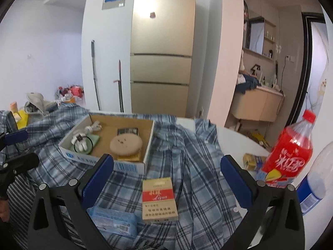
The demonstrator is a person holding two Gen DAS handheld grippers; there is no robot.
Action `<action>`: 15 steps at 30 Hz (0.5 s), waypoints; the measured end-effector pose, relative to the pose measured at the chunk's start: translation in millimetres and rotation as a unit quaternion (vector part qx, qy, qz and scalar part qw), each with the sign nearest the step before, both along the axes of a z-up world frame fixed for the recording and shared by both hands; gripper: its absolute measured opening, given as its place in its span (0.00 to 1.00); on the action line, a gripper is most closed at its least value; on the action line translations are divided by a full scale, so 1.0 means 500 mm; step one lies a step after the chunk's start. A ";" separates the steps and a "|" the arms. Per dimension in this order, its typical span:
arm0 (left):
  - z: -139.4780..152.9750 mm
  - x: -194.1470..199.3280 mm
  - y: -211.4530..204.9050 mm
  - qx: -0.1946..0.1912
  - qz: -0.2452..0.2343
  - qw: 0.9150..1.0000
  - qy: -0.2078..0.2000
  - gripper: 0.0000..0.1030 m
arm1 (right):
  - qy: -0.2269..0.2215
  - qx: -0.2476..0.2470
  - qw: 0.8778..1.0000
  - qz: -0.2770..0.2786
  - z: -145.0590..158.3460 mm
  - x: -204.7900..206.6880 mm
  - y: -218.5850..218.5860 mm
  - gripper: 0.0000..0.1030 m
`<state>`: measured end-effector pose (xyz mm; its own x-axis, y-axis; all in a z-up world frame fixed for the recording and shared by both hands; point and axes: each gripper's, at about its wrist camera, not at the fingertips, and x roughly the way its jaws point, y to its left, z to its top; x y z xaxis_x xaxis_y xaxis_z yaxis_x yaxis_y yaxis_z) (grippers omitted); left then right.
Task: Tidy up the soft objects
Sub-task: 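Lower the left tool onto the blue wet-wipe packet while the right tool approaches the Liqun pack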
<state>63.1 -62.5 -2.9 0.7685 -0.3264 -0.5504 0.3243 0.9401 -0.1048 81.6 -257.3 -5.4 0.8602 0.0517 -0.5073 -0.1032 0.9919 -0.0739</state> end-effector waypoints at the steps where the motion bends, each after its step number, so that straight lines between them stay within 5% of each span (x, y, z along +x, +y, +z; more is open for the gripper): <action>1: -0.011 0.010 -0.008 0.014 -0.019 1.000 0.012 1.00 | 0.007 -0.003 1.000 -0.003 -0.007 0.004 -0.001 0.99; 7: -0.053 0.039 -0.044 0.060 -0.086 0.993 0.055 0.93 | 0.036 -0.010 0.999 0.003 -0.033 0.019 -0.005 0.97; 15: -0.125 0.065 -0.110 0.067 -0.156 0.977 0.128 0.89 | 0.094 -0.015 0.995 0.016 -0.076 0.045 0.004 0.83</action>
